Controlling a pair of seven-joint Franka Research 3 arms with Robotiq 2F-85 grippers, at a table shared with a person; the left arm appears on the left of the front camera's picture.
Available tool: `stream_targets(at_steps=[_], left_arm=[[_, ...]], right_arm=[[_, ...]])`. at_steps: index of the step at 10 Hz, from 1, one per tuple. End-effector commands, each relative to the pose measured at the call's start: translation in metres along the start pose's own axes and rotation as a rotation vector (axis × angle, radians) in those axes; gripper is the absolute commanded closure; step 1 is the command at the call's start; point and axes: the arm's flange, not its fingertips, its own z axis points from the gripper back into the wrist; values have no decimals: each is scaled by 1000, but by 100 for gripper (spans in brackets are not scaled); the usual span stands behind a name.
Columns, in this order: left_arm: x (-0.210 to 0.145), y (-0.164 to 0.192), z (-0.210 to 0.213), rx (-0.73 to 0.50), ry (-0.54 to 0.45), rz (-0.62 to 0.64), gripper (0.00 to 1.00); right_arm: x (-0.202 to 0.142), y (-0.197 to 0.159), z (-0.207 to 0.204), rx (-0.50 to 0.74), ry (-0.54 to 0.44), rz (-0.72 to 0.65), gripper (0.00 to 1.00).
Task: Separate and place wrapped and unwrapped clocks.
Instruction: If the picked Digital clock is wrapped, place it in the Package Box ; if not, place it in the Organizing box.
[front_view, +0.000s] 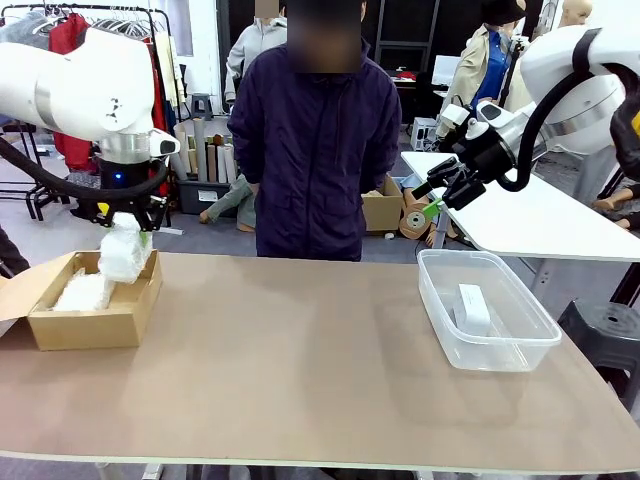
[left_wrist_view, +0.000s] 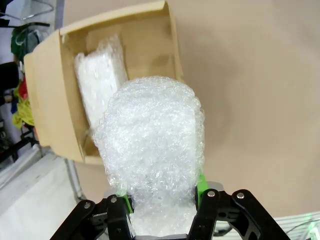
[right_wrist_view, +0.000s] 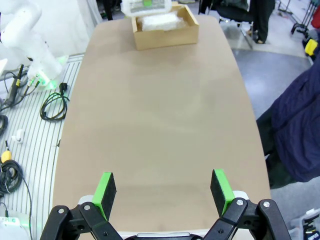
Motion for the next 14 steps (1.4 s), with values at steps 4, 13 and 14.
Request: stream_targets(at_steps=[4, 13, 14], left_arm=[[31, 25, -26, -60, -46, -100, 100], [46, 34, -52, -71, -87, -64, 100], [50, 37, -57, -79, -87, -58, 100]], right_arm=[[1, 2, 1, -1, 5, 3, 0], [1, 2, 1, -1, 5, 3, 0], [1, 2, 1, -1, 5, 3, 0]])
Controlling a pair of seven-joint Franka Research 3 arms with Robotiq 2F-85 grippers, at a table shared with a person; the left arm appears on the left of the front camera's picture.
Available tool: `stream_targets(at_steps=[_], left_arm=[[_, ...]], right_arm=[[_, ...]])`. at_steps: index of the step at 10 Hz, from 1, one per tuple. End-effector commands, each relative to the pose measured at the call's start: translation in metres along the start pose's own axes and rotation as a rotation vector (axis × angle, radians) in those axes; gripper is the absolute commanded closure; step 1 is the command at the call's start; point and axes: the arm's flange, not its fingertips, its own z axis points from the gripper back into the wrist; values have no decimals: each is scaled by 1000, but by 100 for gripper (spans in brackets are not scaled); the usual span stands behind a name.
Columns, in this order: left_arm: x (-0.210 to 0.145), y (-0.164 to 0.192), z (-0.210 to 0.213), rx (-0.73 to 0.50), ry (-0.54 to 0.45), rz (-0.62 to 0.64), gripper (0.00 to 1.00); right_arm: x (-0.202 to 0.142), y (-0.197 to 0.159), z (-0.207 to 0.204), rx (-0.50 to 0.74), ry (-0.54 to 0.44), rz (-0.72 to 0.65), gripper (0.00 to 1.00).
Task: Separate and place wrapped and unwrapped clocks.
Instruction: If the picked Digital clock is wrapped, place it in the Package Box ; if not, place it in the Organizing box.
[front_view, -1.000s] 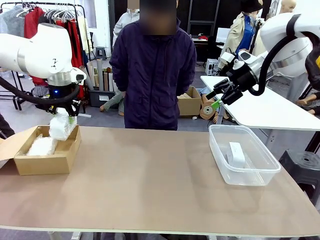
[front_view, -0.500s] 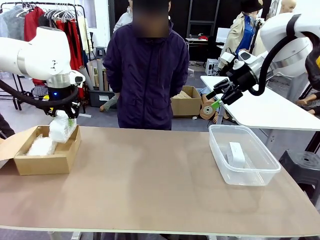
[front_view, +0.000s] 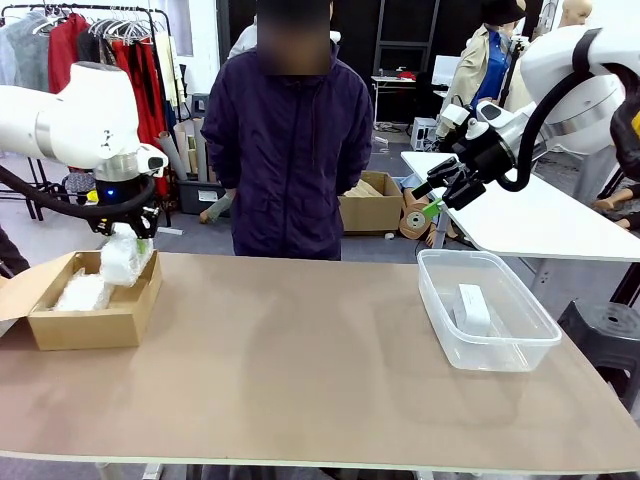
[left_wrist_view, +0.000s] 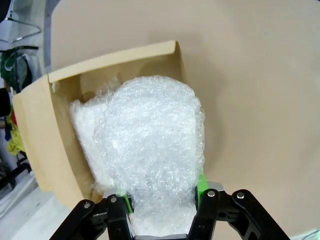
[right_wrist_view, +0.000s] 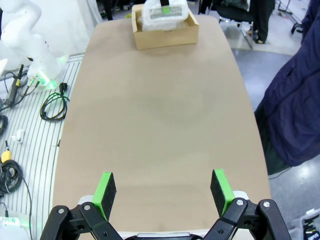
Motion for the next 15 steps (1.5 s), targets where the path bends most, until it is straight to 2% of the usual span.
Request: stream_targets(at_steps=[1, 7, 15], left_arm=[[9, 10, -7, -21, -9, 17, 100], [27, 17, -44, -17, 19, -11, 100], [13, 15, -76, 12, 96, -10, 100]], right_arm=[[1, 2, 1, -1, 5, 3, 0], [1, 2, 1, -1, 5, 3, 0], [1, 2, 1, -1, 5, 3, 0]])
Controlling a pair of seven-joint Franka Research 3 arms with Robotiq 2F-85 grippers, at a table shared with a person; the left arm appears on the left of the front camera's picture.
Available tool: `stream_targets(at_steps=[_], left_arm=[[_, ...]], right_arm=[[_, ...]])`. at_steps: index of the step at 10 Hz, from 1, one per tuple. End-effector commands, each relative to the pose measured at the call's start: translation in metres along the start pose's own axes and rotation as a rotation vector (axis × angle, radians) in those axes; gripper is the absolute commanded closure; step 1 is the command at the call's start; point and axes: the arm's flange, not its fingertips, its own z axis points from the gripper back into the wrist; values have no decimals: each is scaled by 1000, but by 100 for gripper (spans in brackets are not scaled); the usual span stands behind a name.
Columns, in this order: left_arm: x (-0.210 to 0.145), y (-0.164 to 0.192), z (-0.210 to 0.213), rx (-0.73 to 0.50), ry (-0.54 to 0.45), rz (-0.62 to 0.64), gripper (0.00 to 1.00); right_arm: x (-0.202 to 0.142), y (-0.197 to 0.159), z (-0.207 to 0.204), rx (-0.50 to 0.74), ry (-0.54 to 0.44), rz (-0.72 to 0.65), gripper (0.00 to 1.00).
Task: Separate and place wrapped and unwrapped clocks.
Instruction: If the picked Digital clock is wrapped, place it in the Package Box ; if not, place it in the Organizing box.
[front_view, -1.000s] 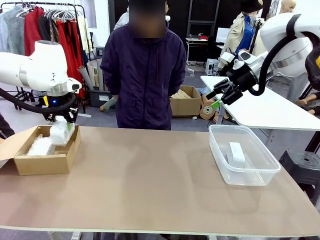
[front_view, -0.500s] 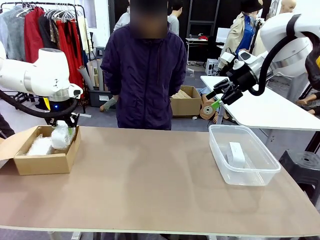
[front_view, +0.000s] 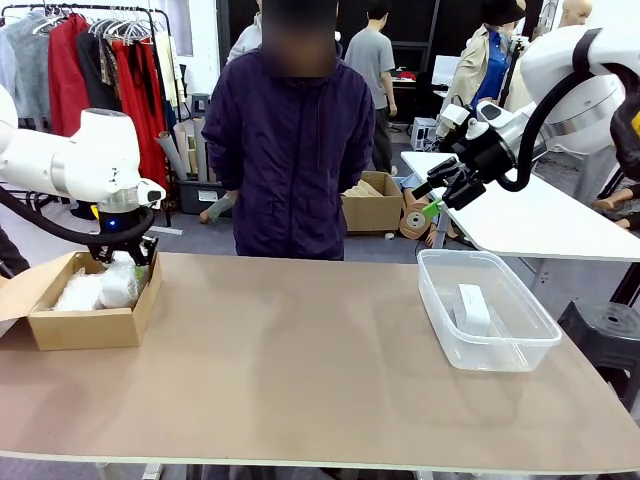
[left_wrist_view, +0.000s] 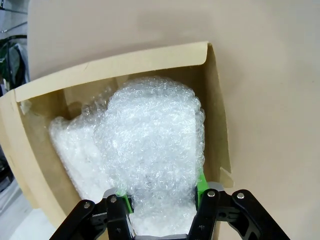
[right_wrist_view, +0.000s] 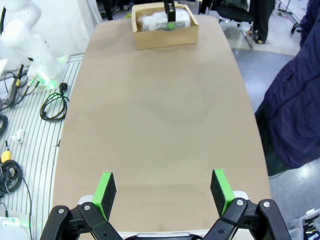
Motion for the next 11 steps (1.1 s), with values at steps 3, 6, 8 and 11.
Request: stream_targets(at_steps=[3, 6, 8, 11], left_arm=[[-14, 4, -4, 11, 26, -20, 100], [-18, 4, -8, 12, 45, -20, 75], [-18, 5, -7, 10, 43, -17, 37], [-18, 7, 1, 7, 39, -3, 0]], right_arm=[[1, 2, 1, -1, 5, 3, 0], [1, 2, 1, -1, 5, 3, 0], [1, 2, 1, -1, 5, 3, 0], [1, 2, 1, -1, 5, 3, 0]])
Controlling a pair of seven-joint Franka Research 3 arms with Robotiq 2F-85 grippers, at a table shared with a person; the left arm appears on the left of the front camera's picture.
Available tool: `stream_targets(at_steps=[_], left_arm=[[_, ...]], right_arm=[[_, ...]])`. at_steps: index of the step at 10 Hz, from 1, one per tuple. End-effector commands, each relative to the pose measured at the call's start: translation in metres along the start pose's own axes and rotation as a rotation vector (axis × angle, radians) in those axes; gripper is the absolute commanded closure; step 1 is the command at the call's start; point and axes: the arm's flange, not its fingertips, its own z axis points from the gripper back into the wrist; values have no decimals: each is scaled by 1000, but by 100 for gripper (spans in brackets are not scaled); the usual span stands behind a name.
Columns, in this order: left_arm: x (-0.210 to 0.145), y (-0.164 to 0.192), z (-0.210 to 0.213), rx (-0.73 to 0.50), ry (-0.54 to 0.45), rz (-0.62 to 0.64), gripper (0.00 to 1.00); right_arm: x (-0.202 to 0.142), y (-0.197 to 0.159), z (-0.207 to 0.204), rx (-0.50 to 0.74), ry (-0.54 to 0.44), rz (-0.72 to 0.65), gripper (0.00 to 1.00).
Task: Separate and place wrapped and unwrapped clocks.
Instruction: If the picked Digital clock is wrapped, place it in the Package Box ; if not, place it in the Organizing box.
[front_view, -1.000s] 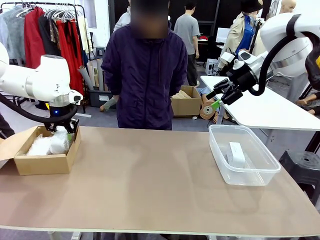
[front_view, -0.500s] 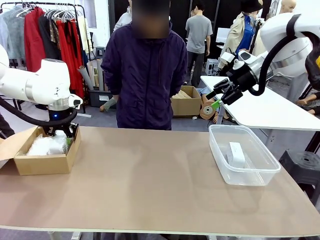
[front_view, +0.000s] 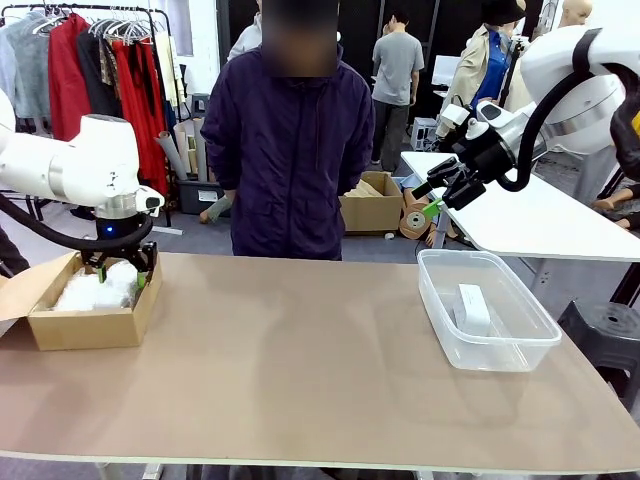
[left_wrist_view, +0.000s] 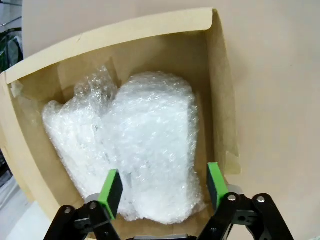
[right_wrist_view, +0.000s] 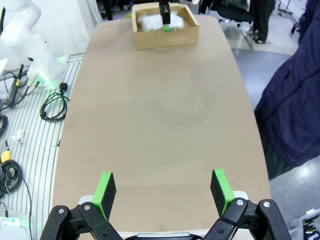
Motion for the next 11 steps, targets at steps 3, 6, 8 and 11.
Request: stream_targets(at_steps=[3, 6, 8, 11], left_arm=[[-6, 9, 15, -6, 6, -4, 0], [-9, 11, 24, -30, 2, 12, 0], [-4, 4, 17, 2, -6, 6, 0], [-4, 4, 17, 2, -6, 6, 0]], right_arm=[[1, 2, 1, -1, 5, 3, 0], [1, 2, 1, -1, 5, 3, 0], [1, 2, 1, -1, 5, 3, 0], [1, 2, 1, -1, 5, 3, 0]])
